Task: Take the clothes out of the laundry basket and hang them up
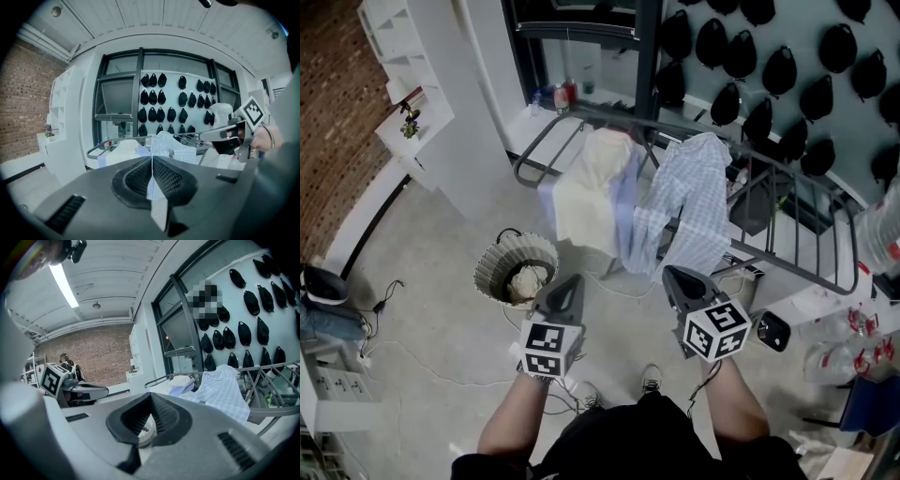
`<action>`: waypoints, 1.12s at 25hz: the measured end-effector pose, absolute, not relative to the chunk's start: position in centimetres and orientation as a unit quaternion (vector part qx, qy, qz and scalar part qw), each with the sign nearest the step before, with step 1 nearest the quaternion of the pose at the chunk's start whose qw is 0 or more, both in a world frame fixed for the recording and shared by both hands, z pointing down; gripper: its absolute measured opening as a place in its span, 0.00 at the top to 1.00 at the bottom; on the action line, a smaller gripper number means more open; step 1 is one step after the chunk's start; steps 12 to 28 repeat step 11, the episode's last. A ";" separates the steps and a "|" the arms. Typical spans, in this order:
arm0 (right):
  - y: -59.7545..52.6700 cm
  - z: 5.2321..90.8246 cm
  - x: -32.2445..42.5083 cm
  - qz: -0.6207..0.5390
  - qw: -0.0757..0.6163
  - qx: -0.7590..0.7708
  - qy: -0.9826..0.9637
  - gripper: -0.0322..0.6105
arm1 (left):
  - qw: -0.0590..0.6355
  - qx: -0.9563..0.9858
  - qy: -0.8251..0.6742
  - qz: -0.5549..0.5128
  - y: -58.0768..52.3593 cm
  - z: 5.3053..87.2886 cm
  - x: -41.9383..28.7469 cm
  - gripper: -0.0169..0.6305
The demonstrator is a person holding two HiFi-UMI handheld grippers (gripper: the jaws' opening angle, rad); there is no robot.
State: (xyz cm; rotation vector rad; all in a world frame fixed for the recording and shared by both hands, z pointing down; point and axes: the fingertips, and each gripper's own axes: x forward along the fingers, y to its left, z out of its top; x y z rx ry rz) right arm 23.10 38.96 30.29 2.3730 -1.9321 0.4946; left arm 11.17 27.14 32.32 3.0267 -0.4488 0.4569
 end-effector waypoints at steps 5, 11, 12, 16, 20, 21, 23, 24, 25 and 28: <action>39.4 30.1 22.8 0.157 0.020 0.763 -0.626 0.94 | 0.021 0.978 -0.148 0.145 27.7 32.1 10.8 0.96; 40.2 29.9 22.2 0.157 0.020 0.762 -0.628 0.94 | 0.019 0.978 -0.146 0.145 28.8 31.8 10.4 0.96; 40.2 29.9 22.2 0.157 0.020 0.762 -0.628 0.94 | 0.019 0.978 -0.146 0.145 28.8 31.8 10.4 0.96; 40.2 29.9 22.2 0.157 0.020 0.762 -0.628 0.94 | 0.019 0.978 -0.146 0.145 28.8 31.8 10.4 0.96; 40.2 29.9 22.2 0.157 0.020 0.762 -0.628 0.94 | 0.019 0.978 -0.146 0.145 28.8 31.8 10.4 0.96; 40.2 29.9 22.2 0.157 0.020 0.762 -0.628 0.94 | 0.019 0.978 -0.146 0.145 28.8 31.8 10.4 0.96; 40.2 29.9 22.2 0.157 0.020 0.762 -0.628 0.94 | 0.019 0.978 -0.146 0.145 28.8 31.8 10.4 0.96; 40.2 29.9 22.2 0.157 0.020 0.762 -0.628 0.94 | 0.019 0.978 -0.146 0.145 28.8 31.8 10.4 0.96; 40.2 29.9 22.2 0.157 0.020 0.762 -0.628 0.94 | 0.019 0.978 -0.146 0.145 28.8 31.8 10.4 0.96; 40.2 29.9 22.2 0.157 0.020 0.762 -0.628 0.94 | 0.019 0.978 -0.146 0.145 28.8 31.8 10.4 0.96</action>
